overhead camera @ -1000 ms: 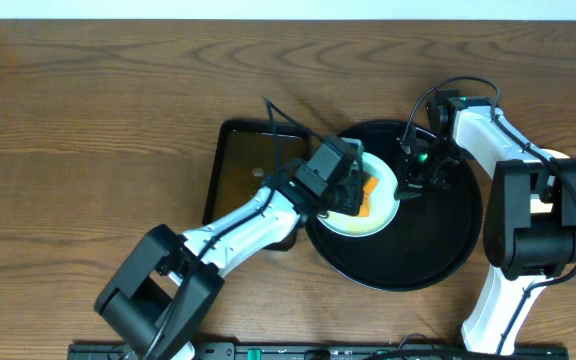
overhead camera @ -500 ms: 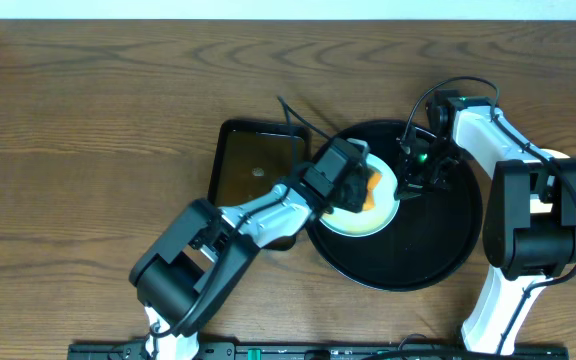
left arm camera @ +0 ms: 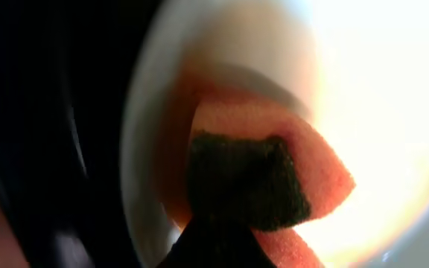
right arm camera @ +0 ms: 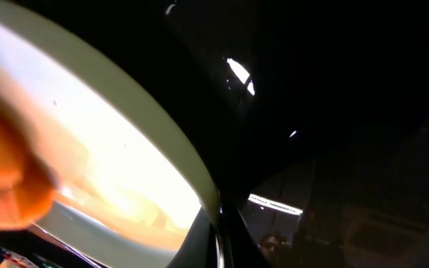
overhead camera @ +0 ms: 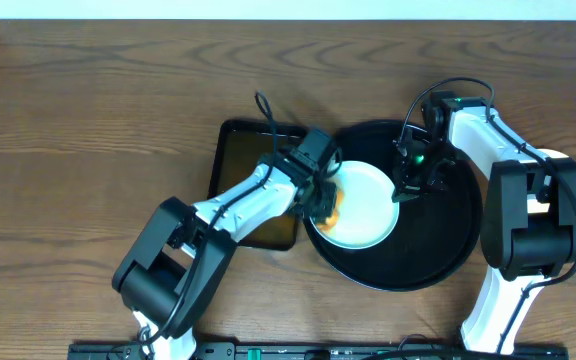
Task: Clean dirty plates on tray and stack at the side
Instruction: 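Lift sponge with left gripper and scrub the pale green plate, then return the sponge to the water tray and release it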
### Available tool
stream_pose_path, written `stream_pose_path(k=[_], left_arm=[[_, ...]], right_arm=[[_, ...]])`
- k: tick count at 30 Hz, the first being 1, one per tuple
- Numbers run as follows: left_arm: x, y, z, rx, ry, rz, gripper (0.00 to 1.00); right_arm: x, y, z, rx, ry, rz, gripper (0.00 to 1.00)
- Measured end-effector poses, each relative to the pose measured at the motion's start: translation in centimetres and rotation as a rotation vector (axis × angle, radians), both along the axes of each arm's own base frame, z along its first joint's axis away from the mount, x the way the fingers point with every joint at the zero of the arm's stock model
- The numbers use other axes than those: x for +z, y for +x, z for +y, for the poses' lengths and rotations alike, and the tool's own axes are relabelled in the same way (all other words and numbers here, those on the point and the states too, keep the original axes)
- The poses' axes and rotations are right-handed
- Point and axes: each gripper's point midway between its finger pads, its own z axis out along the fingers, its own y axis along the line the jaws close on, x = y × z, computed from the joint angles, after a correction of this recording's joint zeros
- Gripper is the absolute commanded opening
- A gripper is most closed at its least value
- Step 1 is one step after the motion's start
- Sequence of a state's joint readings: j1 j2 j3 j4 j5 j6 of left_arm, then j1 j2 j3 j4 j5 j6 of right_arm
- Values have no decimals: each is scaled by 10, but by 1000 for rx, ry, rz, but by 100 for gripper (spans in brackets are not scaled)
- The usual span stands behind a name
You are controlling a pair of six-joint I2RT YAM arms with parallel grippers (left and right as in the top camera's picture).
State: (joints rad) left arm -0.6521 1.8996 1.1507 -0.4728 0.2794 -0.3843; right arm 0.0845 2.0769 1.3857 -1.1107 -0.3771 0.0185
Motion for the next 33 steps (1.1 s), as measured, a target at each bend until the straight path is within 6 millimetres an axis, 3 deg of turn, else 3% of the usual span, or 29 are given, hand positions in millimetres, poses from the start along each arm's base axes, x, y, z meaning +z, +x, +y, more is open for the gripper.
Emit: stream_pose_path(k=[4,11,14,17,20,23,30,33], left_arm=[[1,-18,1,-29,26,43,8],[11,-17,2,-80,10,-5,8],[30,-11,4,-78,-16,-65,7],[64,1,11,-51,-35,-164,7],[93,7,26,-16,-27,-243,7],[105,9,46,24,20,-273,7],[98,23,93,134,135,-276,8],[89,23,106,163,162,-258,8]], right_arm=[[0,-1,0,0,-2,4,1],[0,-1,-1,0,-3,5,1],[0,-1,-1,0,-6,5,1],[-1,0,-3,-11,-19,3,1],[-2,2,-3,-20,-25,-3,1],[-3,5,-3,-24,-28,-16,1],[-6,17,-4,-36,-37,-60,11],[-6,18,-3,-36,-35,-68,4]])
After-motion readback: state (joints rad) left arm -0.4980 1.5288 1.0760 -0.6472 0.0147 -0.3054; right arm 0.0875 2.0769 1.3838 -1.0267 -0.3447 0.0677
